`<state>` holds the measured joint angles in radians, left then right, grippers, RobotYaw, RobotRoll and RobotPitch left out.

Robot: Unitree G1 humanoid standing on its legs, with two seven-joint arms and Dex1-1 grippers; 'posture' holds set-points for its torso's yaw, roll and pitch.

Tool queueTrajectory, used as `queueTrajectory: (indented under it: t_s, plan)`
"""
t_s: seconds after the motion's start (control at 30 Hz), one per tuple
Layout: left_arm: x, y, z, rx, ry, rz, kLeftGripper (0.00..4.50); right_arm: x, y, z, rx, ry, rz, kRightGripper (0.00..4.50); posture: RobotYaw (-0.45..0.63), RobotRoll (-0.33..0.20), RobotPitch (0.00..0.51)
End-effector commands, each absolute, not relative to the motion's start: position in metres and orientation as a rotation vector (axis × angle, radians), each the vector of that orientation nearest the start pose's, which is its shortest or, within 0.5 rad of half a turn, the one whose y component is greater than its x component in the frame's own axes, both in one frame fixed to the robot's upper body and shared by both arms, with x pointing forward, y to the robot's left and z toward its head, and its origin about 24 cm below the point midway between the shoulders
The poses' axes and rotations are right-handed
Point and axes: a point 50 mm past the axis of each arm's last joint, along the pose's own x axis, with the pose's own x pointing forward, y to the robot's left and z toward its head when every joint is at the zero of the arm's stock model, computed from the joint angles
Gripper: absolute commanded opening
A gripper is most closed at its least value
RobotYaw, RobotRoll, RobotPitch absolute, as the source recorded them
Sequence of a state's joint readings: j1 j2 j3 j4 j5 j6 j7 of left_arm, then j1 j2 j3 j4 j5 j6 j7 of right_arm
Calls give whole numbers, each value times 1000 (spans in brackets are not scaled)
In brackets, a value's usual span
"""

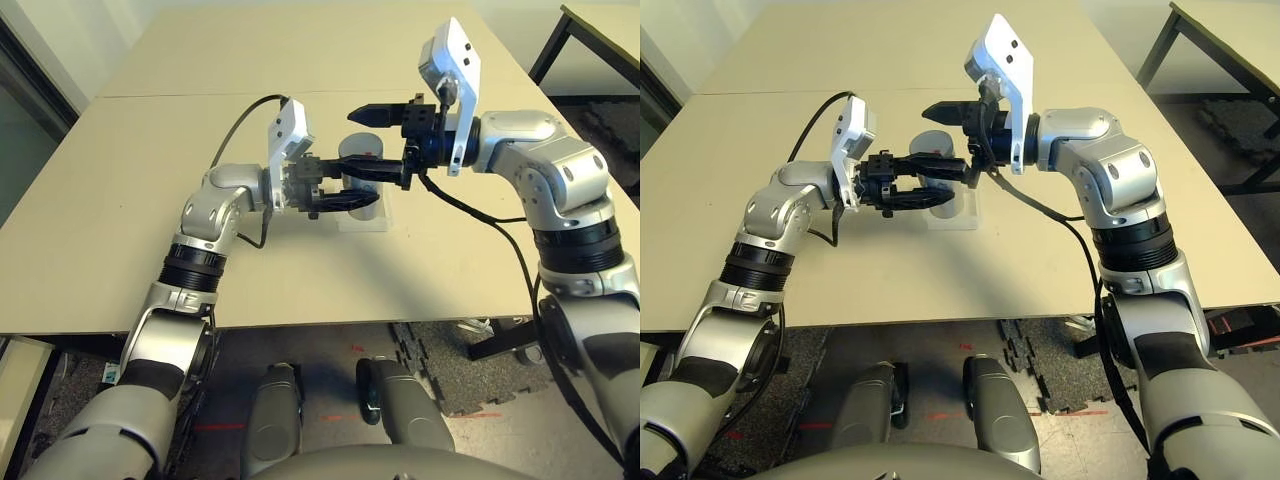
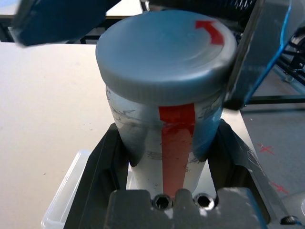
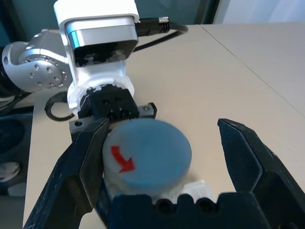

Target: Pour the medicine from the bottle into the box.

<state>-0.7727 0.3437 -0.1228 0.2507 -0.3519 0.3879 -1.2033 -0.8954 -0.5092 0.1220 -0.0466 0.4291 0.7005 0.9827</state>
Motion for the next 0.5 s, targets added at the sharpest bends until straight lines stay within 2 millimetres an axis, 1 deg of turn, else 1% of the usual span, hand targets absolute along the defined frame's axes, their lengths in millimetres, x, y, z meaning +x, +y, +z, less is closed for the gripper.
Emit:
queueTrajectory:
  t_s: [0.03,0.2,0.33,0.5]
  plan:
    - [328,103,180,139,-16,-1435,2533,313,-127,254,-287,-19,1173,4500,-141,0,122]
    - [329,104,179,140,-14,-1432,2533,307,-135,256,-278,-5,1155,4500,-151,0,121]
    - [332,107,178,144,-9,-1422,2533,298,-146,255,-272,18,1131,4500,-160,0,120]
    - [334,108,177,150,-5,-1420,2533,290,-150,255,-263,37,1134,4500,-171,0,119]
